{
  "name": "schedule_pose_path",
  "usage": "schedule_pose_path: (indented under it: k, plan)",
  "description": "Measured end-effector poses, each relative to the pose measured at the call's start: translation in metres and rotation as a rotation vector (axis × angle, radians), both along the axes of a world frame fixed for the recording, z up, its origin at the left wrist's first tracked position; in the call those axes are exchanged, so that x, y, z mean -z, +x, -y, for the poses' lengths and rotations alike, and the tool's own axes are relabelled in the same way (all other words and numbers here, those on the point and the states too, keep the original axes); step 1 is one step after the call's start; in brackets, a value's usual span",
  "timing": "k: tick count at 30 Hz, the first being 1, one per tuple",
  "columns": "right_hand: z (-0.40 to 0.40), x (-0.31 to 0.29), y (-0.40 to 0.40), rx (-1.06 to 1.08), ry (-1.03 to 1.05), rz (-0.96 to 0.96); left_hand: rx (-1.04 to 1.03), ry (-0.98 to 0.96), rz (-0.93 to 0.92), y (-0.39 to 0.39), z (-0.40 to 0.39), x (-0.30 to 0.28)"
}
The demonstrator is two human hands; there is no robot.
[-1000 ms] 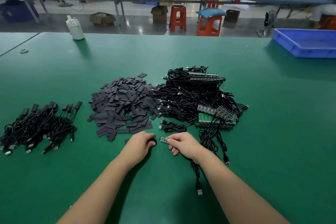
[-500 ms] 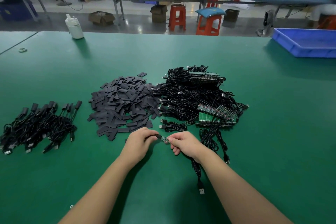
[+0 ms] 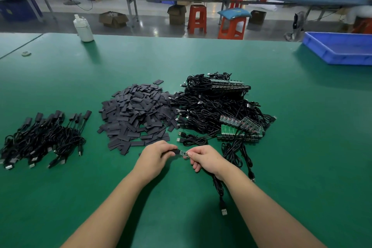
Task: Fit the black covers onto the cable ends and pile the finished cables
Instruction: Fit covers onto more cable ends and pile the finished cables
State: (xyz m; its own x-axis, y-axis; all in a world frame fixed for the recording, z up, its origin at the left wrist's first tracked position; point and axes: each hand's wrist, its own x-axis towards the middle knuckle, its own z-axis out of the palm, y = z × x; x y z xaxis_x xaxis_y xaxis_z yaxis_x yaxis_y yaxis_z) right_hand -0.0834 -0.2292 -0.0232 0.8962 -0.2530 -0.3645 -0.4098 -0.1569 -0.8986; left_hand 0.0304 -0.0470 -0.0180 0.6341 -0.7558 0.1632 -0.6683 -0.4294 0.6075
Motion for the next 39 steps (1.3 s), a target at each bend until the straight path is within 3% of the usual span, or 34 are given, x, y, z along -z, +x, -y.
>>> schedule_pose_path:
  k: [13,24,32,39]
  plan:
    - [-0.002,-0.003,0.000,-0.032,-0.028,-0.015,-0.036,-0.019,-0.028,-0.003,0.001,0.001]
    - [-0.002,-0.002,0.001,-0.045,-0.058,-0.015,0.094,0.069,-0.039,0.004,0.000,-0.004]
    - [0.000,-0.001,0.001,-0.059,-0.046,-0.013,0.141,0.201,0.104,0.004,0.005,-0.007]
    - [-0.001,-0.001,0.000,-0.031,-0.028,-0.008,0.216,0.318,0.349,0.003,0.011,-0.020]
